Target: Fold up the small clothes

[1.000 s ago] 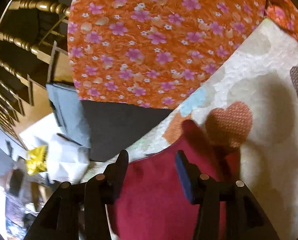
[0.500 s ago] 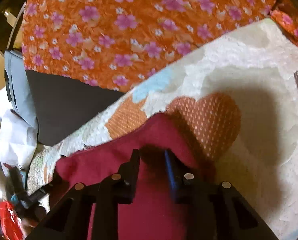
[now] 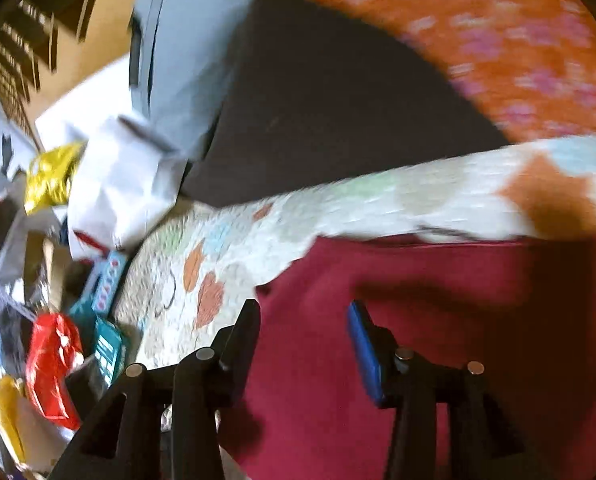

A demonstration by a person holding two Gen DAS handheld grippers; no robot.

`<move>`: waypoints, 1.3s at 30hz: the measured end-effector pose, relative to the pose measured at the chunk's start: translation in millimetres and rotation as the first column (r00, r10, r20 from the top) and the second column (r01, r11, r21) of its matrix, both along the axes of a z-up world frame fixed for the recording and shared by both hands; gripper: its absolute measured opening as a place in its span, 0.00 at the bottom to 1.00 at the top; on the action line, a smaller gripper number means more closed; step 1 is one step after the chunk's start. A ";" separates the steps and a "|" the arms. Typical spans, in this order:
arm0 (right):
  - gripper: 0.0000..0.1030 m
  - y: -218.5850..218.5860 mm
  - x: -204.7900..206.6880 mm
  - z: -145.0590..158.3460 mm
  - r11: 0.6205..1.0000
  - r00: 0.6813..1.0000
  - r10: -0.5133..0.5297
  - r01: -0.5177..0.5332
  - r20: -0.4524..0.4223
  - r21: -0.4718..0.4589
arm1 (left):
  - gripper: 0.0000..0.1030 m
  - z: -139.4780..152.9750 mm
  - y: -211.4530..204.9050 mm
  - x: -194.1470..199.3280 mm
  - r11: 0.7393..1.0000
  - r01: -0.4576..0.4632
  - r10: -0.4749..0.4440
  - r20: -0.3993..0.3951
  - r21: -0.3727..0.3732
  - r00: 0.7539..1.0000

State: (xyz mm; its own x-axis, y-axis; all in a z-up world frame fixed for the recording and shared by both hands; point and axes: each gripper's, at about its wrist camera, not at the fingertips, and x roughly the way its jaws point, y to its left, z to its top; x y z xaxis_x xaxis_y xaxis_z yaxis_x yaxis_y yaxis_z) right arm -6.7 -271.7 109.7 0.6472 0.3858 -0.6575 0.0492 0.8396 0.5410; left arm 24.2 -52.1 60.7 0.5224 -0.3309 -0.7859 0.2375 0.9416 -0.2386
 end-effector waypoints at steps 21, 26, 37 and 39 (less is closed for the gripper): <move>0.03 103.8 82.3 -33.3 0.968 0.990 0.110 -0.127 -0.087 -0.217 | 0.73 0.8 31.1 8.4 0.997 -0.024 0.027 0.041 -0.066 0.999; 0.11 80.2 63.8 -28.9 0.983 0.995 0.013 -0.031 -0.099 -0.180 | 0.73 -1.3 30.4 10.1 0.996 -0.033 0.034 0.015 -0.080 0.999; 0.38 88.4 82.6 -49.6 0.958 0.979 -0.028 -0.031 -0.200 -0.286 | 0.73 -4.4 31.0 11.5 0.995 -0.020 0.019 -0.004 -0.093 1.000; 0.20 87.6 80.2 -46.7 0.951 0.983 -0.023 -0.036 -0.184 -0.306 | 0.73 -3.0 36.3 13.3 0.993 -0.029 0.028 -0.011 -0.111 1.000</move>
State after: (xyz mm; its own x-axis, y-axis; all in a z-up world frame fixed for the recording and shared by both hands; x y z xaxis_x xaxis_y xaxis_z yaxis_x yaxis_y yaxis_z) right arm 73.5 -184.1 63.0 0.5024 0.1507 -0.8514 0.1172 0.9637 0.2397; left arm 37.5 -15.9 57.7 0.5254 -0.4012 -0.7503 0.2079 0.9157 -0.3440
